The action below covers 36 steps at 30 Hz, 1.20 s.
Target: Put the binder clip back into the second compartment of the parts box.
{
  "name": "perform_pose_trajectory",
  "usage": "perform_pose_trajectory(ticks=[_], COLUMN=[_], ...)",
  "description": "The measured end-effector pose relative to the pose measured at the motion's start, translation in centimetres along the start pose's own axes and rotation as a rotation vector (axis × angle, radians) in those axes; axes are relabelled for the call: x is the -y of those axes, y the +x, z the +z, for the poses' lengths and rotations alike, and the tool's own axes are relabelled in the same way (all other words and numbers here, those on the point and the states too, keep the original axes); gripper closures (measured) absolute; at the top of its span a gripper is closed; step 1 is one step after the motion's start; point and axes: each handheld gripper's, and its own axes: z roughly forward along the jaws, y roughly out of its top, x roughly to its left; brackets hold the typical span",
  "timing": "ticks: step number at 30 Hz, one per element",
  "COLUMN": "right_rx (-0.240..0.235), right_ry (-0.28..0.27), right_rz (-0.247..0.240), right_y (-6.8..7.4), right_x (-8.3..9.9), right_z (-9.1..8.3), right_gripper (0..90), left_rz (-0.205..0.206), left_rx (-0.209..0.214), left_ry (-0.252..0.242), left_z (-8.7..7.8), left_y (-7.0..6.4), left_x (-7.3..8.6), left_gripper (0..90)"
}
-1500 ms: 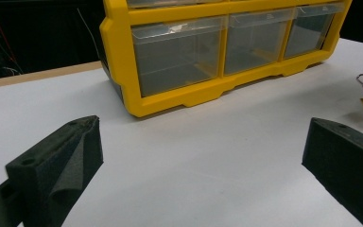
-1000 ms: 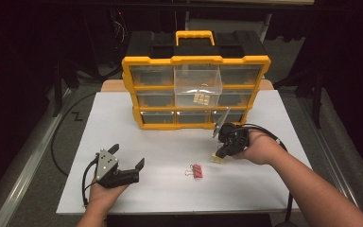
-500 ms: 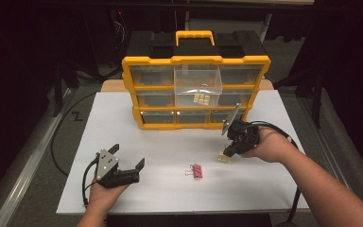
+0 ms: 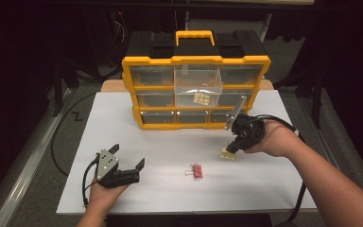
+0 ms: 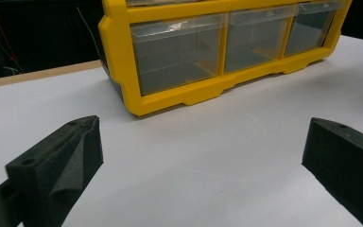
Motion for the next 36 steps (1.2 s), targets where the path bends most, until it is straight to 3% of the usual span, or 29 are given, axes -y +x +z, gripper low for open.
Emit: perform_pose_trajectory(ticks=[15, 20, 36], right_rx=[-0.020, -0.016, -0.012], right_ry=[-0.015, -0.005, -0.008], right_rz=[-0.009, -0.036, -0.043], right_y=[-0.1, 0.0, 0.2], right_x=[-1.0, -1.5, -2.9], right_z=[-2.6, -3.2, -5.8], right_gripper=[90.0, 90.0, 90.0], left_rz=[0.001, 0.004, 0.001], left_rx=[0.001, 0.001, 0.002], left_ry=[0.001, 0.002, 0.000], left_z=[0.0, -0.1, -0.1], left_y=[0.1, 0.1, 0.1], left_x=[0.0, 0.0, 0.0], left_gripper=[0.2, 0.2, 0.2])
